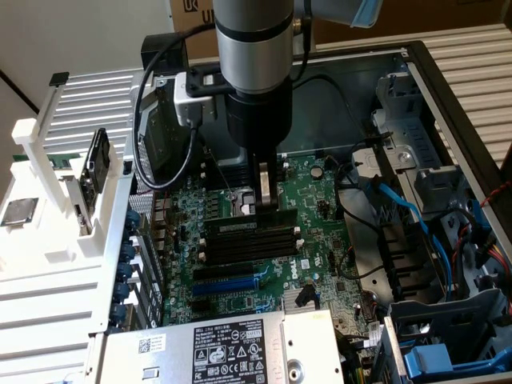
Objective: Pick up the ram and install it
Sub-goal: 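Insert the ram into the slot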
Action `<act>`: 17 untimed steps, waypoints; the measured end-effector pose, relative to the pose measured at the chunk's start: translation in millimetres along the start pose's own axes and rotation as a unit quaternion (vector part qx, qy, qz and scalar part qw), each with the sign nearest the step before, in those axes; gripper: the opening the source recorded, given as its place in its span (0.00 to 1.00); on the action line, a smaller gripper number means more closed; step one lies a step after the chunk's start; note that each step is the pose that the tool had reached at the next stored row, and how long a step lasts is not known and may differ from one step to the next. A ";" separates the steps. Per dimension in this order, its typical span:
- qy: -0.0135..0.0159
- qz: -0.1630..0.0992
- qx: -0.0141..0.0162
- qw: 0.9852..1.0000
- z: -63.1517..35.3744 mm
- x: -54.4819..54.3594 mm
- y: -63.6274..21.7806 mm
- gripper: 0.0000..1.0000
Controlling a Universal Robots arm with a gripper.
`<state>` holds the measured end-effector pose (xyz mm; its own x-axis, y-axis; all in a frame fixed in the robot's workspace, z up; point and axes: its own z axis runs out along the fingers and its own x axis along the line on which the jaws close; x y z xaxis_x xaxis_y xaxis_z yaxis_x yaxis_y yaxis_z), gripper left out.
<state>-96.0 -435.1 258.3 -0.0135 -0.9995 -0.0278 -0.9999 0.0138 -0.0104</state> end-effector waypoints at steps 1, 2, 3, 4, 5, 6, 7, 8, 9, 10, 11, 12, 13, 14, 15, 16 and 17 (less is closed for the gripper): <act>0.000 0.000 0.000 1.000 0.7 0.1 0.0 0.12; 0.000 0.000 0.000 1.000 1.6 0.1 0.0 0.12; 0.000 0.000 0.000 1.000 2.5 0.1 0.0 0.12; 0.000 0.000 0.000 1.000 3.3 0.2 0.0 0.12; 0.000 0.000 0.000 1.000 4.0 0.3 0.1 0.12; 0.000 0.000 0.000 1.000 4.6 0.3 0.2 0.12; 0.000 0.000 0.000 1.000 5.1 0.3 0.4 0.12; 0.000 0.000 0.000 1.000 5.6 0.3 0.6 0.12; 0.000 0.000 0.000 1.000 5.9 0.4 1.0 0.12; 0.000 0.000 0.000 1.000 6.1 0.4 1.4 0.12; 0.000 0.000 0.001 1.000 6.4 0.5 1.6 0.12; 0.000 0.000 0.002 1.000 6.6 0.6 1.6 0.12; 0.000 0.000 0.004 1.000 6.8 0.8 1.6 0.12; 0.000 0.000 0.006 1.000 6.9 1.4 1.6 0.12; -0.001 0.000 0.009 1.000 6.9 1.8 1.7 0.12; -0.001 0.000 0.010 1.000 6.9 2.1 1.8 0.12; -0.001 0.000 0.011 1.000 7.0 2.4 1.9 0.12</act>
<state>-97.8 -437.3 251.2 -0.0129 -0.9995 -0.0294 -0.9994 0.0138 -0.0315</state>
